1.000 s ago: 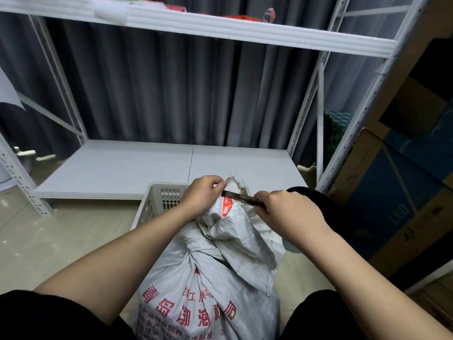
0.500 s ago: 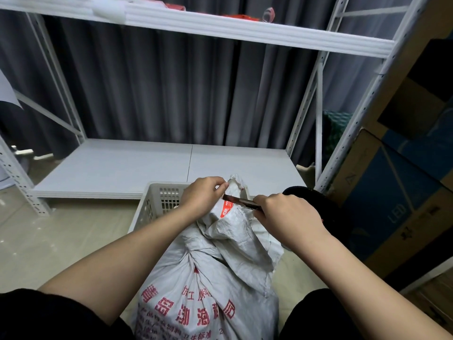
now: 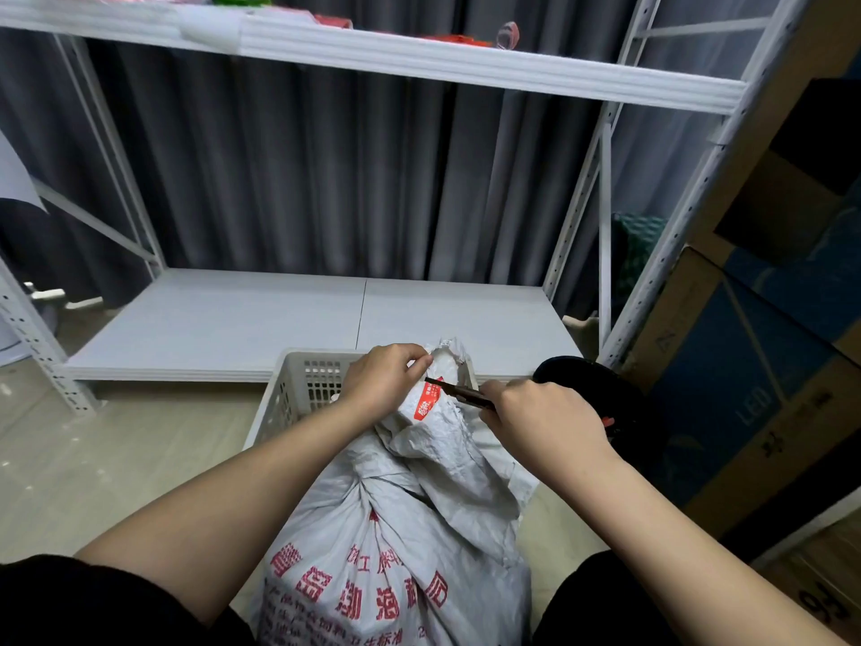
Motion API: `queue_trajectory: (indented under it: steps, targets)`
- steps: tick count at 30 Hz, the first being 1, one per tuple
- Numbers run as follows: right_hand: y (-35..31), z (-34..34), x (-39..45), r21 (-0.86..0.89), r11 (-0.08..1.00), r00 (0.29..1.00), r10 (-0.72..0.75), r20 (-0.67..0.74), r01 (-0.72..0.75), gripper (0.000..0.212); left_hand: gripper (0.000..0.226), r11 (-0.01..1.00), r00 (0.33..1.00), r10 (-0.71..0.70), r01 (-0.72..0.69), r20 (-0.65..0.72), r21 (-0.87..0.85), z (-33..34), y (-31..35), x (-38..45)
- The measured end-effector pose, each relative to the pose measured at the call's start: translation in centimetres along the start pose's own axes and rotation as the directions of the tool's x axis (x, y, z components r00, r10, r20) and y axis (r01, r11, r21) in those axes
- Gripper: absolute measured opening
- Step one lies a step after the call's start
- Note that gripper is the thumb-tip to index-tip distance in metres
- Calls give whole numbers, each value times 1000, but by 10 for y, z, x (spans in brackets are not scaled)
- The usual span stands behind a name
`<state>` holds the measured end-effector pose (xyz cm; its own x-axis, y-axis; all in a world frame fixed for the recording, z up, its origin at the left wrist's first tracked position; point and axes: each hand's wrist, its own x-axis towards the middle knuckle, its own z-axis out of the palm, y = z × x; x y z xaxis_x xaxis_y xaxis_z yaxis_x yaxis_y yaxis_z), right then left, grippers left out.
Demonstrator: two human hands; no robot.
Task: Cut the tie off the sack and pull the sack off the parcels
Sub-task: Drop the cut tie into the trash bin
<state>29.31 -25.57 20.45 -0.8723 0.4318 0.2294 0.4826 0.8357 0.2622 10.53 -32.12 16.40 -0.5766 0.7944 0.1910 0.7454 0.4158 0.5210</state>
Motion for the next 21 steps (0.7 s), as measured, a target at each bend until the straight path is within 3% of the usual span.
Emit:
queue_trajectory:
  steps: [9, 13, 15, 17, 19, 21]
  targets:
    - [17, 15, -10, 55, 990, 992, 125, 22, -126, 26, 31, 999, 997, -36, 36, 73, 2, 7, -1, 5]
    - [29, 25, -6, 285, 897, 941, 317, 115, -337, 30, 27, 997, 979, 73, -79, 192, 26, 14, 7, -1]
    - [37, 31, -5, 504, 742, 897, 376, 234, -442, 25, 29, 981, 955, 132, -163, 264, 102, 18, 13, -6]
    - [44, 41, -6, 752, 417, 850, 378, 367, -510, 17, 37, 953, 923, 183, -252, 337, 171, 24, 19, -9]
    - [49, 51, -11, 834, 83, 801, 344, 490, -546, 18, 46, 926, 893, 213, -314, 396, 210, 30, 26, -10]
    - [54, 59, -17, 827, -109, 769, 318, 555, -552, 19, 51, 911, 877, 229, -345, 422, 223, 38, 33, -9]
